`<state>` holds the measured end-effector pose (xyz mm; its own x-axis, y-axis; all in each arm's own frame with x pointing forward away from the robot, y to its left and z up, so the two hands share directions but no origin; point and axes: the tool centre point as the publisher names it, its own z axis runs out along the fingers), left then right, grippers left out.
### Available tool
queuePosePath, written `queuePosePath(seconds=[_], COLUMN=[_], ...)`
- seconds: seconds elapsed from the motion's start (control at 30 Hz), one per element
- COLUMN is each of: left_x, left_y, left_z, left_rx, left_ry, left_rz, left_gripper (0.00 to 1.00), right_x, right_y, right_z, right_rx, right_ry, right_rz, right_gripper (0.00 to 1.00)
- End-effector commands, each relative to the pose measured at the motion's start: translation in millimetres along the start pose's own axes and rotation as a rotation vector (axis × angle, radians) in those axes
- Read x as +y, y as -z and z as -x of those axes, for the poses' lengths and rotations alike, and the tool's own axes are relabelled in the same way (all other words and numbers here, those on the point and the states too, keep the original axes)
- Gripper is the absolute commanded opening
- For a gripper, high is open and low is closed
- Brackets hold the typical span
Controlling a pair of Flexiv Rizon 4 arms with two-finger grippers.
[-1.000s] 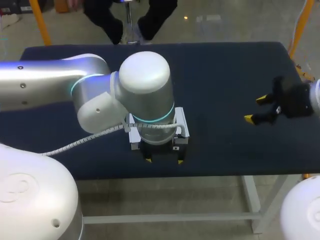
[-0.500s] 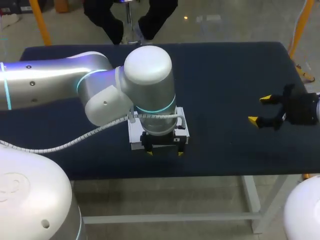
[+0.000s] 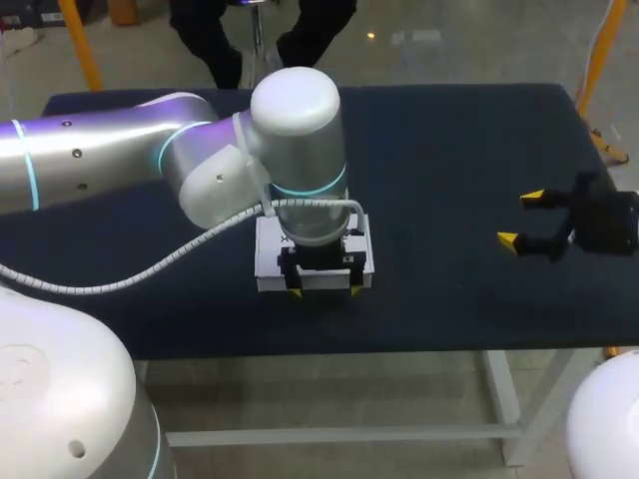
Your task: Assemble the packaging by folding the flat box into shape, placing the metal phone stand inside, and closing the box properly
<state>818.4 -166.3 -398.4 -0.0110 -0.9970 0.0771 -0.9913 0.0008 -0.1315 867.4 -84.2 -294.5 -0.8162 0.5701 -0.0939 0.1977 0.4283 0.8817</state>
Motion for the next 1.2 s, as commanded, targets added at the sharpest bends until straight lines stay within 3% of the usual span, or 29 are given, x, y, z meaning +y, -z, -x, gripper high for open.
queuePosePath(seconds=[0.03, 0.43, 0.7, 1.2], left_x=[-12.7, -57.7, -93.1, -175.8], left_y=[-3, -15, -15, -25], left_z=[-5.8, 2.0, 7.0, 18.8], left_rx=[-0.032, -0.078, -0.066, -0.081], left_ry=[0.003, 0.032, 0.029, 0.028], left_rz=[0.012, 0.015, 0.010, 0.039], left_gripper=[1.00, 1.00, 1.00, 1.00], right_x=[-2, -2, -2, -2], right_y=[2, 2, 2, 2], right_z=[1, 1, 1, 1], right_rx=[0.005, 0.005, 0.005, 0.005], right_ry=[0.002, 0.002, 0.002, 0.002], right_rz=[0.062, 0.062, 0.062, 0.062], right_gripper=[1.00, 1.00, 1.00, 1.00])
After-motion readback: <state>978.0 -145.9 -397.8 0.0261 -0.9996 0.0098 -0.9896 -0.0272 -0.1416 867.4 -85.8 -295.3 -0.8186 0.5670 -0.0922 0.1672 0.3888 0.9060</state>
